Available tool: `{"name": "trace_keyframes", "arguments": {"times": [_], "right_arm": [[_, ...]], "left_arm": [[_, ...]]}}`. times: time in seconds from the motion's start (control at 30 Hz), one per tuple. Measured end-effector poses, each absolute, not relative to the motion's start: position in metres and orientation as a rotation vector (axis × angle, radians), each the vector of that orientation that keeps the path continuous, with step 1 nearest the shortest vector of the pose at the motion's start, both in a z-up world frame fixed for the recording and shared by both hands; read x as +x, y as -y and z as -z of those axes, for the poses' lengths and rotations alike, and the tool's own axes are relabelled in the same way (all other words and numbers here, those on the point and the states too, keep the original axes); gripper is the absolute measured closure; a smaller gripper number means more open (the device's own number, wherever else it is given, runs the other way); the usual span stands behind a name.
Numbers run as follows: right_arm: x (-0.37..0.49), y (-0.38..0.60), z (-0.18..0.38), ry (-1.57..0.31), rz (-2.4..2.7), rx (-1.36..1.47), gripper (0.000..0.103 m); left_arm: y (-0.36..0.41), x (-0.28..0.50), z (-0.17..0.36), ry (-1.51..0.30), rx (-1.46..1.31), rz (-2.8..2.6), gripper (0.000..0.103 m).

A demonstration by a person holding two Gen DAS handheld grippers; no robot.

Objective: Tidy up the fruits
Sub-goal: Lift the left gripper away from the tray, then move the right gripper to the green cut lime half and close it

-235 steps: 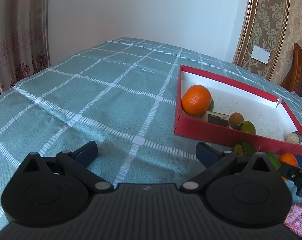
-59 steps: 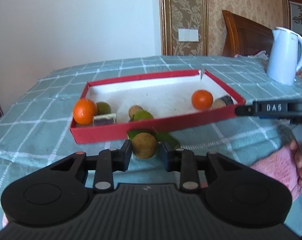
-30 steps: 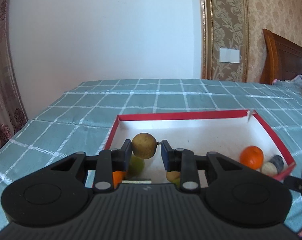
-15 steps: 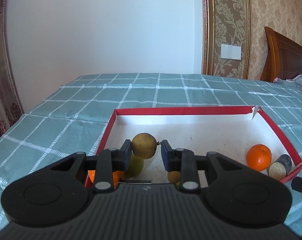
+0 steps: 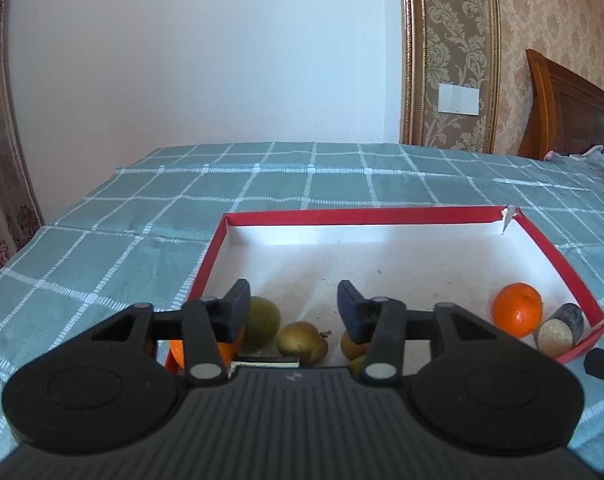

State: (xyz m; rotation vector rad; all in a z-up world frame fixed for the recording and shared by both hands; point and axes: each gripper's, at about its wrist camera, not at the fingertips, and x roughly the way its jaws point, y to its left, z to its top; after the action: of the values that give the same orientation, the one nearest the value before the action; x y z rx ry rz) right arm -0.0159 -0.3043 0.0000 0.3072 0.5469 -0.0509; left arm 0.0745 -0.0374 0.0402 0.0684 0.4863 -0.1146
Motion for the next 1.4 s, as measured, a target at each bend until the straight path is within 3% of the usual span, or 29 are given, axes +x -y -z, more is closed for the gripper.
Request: {"name": "trace_keyframes", "arguments": {"times": [0.13, 0.17, 0.27, 0.4, 0.67, 0.93, 1.33, 1.4], "right_arm": [[-0.016, 0.304, 0.000, -0.547, 0.051, 0.307, 0.024], [-0.016, 0.304, 0.000, -0.548, 0.051, 0.306, 0.024], [-0.016, 0.304, 0.000, -0.546, 0.054, 0.308, 0.024], [-0.017, 0.306, 0.000, -0.540, 0.059, 0.317, 0.023], [-0.028, 0.280, -0.011, -0.503, -0.027, 0.212, 0.023], [-0.038, 0.209, -0.036, -0.494, -0.296, 0.020, 0.023], [-0.018, 0.153, -0.021, -0.590, -0.357, -0.144, 0.024], [-0.015, 0.151, -0.018, -0.598, -0.359, -0.159, 0.037]], "left_arm": [[0.035, 0.063, -0.045, -0.467, 0.062, 0.135, 0.044], [0.033, 0.058, -0.047, -0.456, 0.054, 0.144, 0.036], [0.022, 0.035, -0.052, -0.377, 0.065, 0.092, 0.000], [-0.015, 0.010, -0.054, -0.291, 0.047, -0.003, 0.000], [-0.094, 0.011, -0.033, -0.364, -0.149, -0.181, 0.000], [-0.101, 0.010, -0.025, -0.393, -0.169, -0.146, 0.000], [-0.101, 0.015, -0.022, -0.410, -0.173, -0.106, 0.000], [-0.102, 0.016, -0.022, -0.413, -0.176, -0.098, 0.000]]}}
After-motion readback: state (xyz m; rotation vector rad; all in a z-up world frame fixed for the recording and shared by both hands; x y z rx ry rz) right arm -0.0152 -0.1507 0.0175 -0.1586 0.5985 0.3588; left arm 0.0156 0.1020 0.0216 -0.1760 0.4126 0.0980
